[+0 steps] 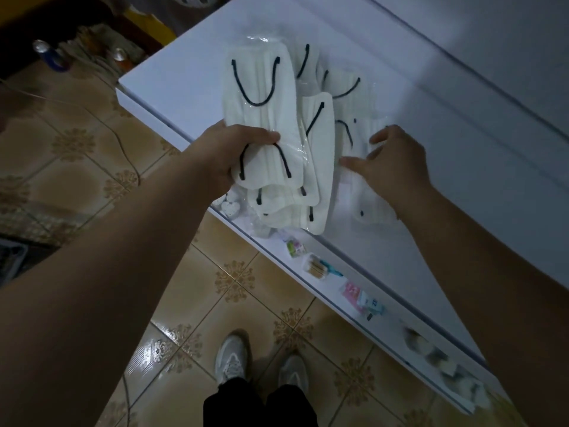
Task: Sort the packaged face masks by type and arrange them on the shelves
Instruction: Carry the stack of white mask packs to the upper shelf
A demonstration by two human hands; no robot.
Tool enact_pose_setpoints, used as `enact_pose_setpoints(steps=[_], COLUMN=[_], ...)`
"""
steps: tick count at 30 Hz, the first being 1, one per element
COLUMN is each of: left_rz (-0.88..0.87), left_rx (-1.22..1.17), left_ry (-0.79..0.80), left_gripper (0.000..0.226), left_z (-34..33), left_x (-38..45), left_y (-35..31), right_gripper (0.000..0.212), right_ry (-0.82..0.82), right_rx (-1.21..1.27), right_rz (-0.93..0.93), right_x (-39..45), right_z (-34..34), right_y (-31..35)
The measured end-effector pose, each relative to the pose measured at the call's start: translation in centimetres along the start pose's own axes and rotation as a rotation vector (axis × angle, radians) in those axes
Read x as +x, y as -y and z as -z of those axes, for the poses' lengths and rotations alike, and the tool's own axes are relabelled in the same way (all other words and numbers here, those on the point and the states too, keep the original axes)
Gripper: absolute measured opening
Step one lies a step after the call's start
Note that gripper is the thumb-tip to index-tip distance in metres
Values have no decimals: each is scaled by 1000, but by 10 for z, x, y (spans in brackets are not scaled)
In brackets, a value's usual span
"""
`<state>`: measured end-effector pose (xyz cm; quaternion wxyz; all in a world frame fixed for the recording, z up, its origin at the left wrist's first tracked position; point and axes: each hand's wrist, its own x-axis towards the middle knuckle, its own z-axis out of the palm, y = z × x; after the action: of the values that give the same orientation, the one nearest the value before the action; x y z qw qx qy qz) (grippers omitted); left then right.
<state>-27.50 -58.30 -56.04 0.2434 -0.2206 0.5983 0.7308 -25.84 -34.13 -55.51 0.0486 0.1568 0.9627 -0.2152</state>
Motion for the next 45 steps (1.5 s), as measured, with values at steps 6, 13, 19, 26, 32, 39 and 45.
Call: enact_pose_setpoints(steps=[6,13,19,26,32,39,45], left_rz=[-25,-69,-79,-63,-38,-37,-51], left_rx=[-3,-4,-22,84,4,9,10], left_ry=[-51,-14,61,-63,-63,-60,40], left_gripper=[47,49,46,43,60,62,54], left_z=[-4,-2,-11,-12,-8,-9,-9], left_x=[-1,-1,-15,-10,-7,-6,-15], left_y=[4,5,0,5,8,11,6], right_gripper=[47,20,43,39,80,31,21], right_ry=[-158,-398,90,-71,-119,-286,70], right_rx=[-189,607,702,386,61,769,624], right_rz=[-27,-47,45,1,-343,-163,105], right_x=[-8,0,-9,2,11,16,-27], right_z=[13,62,-5,-6,-5,27,15], right_y=[-9,24,62,50,15,9,36])
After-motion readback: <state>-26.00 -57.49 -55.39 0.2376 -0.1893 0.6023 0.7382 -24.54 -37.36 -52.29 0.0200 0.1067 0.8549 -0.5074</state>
